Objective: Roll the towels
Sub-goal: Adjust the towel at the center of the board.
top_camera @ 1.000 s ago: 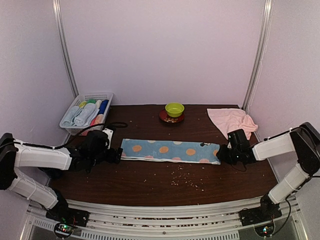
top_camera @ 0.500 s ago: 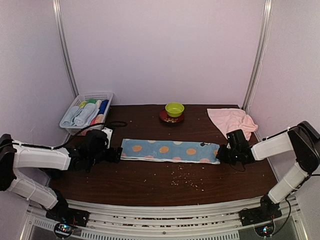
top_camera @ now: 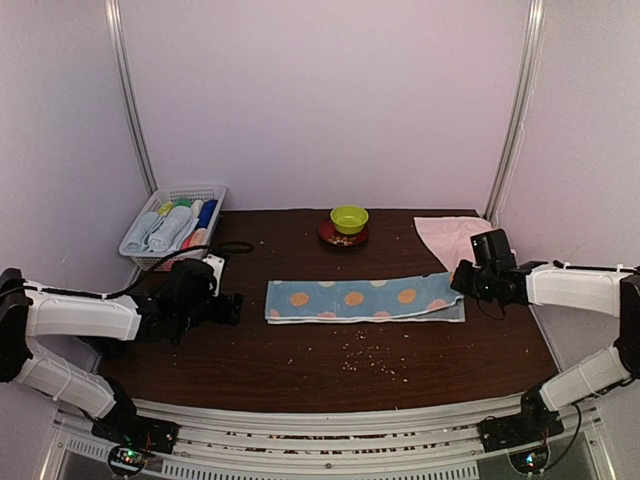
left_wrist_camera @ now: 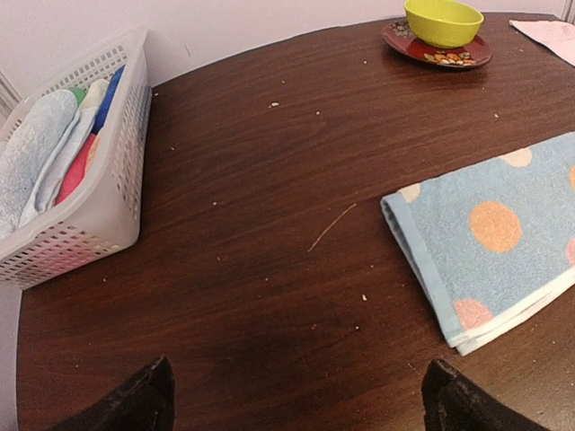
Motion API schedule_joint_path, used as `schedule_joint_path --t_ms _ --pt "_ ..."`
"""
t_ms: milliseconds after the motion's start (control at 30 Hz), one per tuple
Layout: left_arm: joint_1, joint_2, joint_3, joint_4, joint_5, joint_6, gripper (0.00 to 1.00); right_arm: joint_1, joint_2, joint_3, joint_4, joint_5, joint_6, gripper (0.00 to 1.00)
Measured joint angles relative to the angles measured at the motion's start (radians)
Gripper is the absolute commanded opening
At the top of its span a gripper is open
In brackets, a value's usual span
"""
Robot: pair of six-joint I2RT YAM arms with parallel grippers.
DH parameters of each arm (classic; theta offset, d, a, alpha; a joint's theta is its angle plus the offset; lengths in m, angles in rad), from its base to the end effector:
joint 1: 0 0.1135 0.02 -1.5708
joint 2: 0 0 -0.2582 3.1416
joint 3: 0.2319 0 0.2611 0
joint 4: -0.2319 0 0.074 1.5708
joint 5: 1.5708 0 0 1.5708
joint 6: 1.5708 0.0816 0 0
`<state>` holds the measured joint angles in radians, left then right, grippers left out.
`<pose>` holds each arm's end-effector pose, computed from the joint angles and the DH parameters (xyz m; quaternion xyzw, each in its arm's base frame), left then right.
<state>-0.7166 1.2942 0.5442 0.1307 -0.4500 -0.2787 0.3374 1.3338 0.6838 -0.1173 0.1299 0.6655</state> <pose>0.2468 -0.1679 0.1470 0.0885 0.8680 -0.0389 0.4870 0.2955 0.0925 0.1509 0.1750 0.9020 0.1352 0.3709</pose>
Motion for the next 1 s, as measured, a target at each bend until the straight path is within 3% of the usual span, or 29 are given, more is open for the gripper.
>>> schedule_joint_path --t_ms 400,767,1000 --pt "0.0 0.0 0.0 -0.001 -0.003 0.0 0.98 -0.007 0.096 -0.008 -0.044 0.039 -0.045 0.12" --pt "0.0 0.0 0.0 -0.001 -0.003 0.0 0.98 -0.008 0.121 -0.01 -0.097 0.167 -0.083 0.45" --pt "0.0 0.0 0.0 -0.001 -0.003 0.0 0.98 -0.022 0.121 -0.007 -0.11 0.137 -0.094 0.46"
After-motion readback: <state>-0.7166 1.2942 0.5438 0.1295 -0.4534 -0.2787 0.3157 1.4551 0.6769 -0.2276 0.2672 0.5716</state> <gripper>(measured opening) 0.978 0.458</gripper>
